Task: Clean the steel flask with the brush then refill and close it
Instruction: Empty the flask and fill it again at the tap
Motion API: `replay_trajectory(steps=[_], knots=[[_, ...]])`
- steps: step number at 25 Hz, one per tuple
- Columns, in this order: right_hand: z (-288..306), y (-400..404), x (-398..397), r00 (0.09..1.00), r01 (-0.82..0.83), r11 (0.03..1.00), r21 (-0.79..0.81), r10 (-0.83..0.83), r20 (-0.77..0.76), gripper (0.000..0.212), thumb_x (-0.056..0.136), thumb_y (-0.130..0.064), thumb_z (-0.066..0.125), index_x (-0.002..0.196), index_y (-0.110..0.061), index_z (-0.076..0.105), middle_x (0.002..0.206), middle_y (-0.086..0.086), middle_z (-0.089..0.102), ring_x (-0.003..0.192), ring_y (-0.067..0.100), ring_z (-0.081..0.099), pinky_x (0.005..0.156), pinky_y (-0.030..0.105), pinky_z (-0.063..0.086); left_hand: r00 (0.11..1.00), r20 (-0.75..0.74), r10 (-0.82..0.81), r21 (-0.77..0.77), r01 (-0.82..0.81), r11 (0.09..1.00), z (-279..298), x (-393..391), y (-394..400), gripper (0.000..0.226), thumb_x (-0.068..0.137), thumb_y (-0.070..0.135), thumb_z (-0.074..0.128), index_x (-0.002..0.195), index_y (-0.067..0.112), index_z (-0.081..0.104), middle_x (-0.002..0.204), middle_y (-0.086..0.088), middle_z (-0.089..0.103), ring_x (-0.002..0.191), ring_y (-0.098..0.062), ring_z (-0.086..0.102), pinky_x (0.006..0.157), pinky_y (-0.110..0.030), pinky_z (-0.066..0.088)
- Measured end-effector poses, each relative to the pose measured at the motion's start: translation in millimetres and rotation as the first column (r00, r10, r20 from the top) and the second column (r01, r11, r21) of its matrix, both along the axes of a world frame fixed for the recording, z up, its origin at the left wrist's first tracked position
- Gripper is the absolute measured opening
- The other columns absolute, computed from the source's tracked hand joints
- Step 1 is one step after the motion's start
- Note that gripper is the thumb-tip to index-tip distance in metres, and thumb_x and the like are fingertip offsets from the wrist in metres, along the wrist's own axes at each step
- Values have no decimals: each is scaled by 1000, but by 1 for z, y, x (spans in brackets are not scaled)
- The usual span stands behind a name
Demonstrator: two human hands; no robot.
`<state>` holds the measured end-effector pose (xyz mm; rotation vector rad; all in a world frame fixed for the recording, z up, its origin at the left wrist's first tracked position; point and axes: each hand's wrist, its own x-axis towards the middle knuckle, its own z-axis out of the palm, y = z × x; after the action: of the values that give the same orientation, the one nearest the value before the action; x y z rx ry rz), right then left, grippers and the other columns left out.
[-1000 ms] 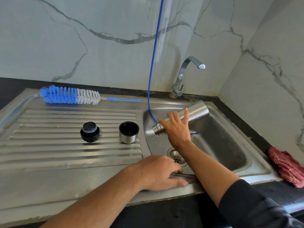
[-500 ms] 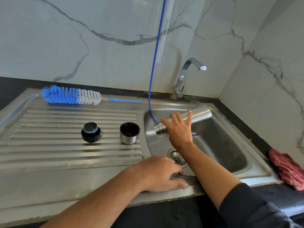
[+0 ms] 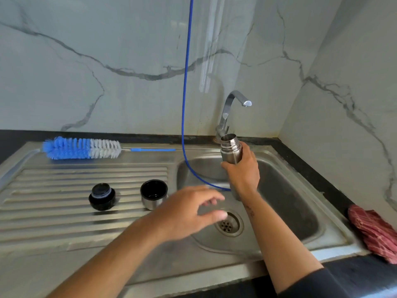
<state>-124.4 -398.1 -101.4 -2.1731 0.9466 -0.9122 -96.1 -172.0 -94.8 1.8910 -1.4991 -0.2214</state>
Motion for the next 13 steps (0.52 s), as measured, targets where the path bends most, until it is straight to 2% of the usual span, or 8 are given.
replay_trajectory(steps=[4, 7, 9, 11, 13], knots=[[2, -10, 15, 993, -39, 993, 114, 27, 112, 74, 75, -35, 80, 141, -37, 45, 122, -10, 61, 103, 12, 59, 83, 33, 43, 983, 37, 179, -87, -176, 981, 49, 34, -41, 28, 95, 42, 69, 119, 28, 70, 98, 13, 69, 88, -3, 66, 77, -28, 54], [-10, -22, 19, 991, -72, 983, 168, 51, 122, 70, 74, -37, 82, 136, -39, 48, 115, -16, 63, 100, 11, 62, 82, 34, 48, 945, 20, 326, -124, -322, 939, 75, 69, -90, 18, 96, 32, 67, 112, 25, 71, 91, 15, 67, 83, -3, 65, 73, -20, 49], [-18, -32, 22, 990, -84, 976, 203, 58, 131, 66, 74, -38, 83, 131, -39, 50, 112, -16, 65, 99, 12, 64, 85, 37, 53, 919, 1, 394, -93, -392, 915, 78, 95, -128, 18, 96, 29, 66, 112, 22, 70, 93, 12, 66, 85, -4, 63, 70, -17, 44], [-25, -38, 27, 988, -83, 969, 232, 49, 147, 65, 73, -38, 84, 128, -39, 51, 110, -17, 65, 97, 11, 65, 88, 41, 56, 903, 7, 430, -37, -429, 902, 74, 121, -169, 22, 97, 25, 65, 117, 17, 68, 100, 6, 66, 93, -11, 64, 76, -20, 46], [-28, -41, 31, 984, -68, 964, 257, 23, 175, 67, 72, -37, 84, 129, -38, 50, 111, -16, 66, 97, 11, 65, 89, 43, 57, 892, 23, 452, 8, -452, 892, 67, 141, -205, 26, 96, 25, 66, 121, 16, 67, 110, -1, 67, 103, -20, 65, 86, -30, 52]])
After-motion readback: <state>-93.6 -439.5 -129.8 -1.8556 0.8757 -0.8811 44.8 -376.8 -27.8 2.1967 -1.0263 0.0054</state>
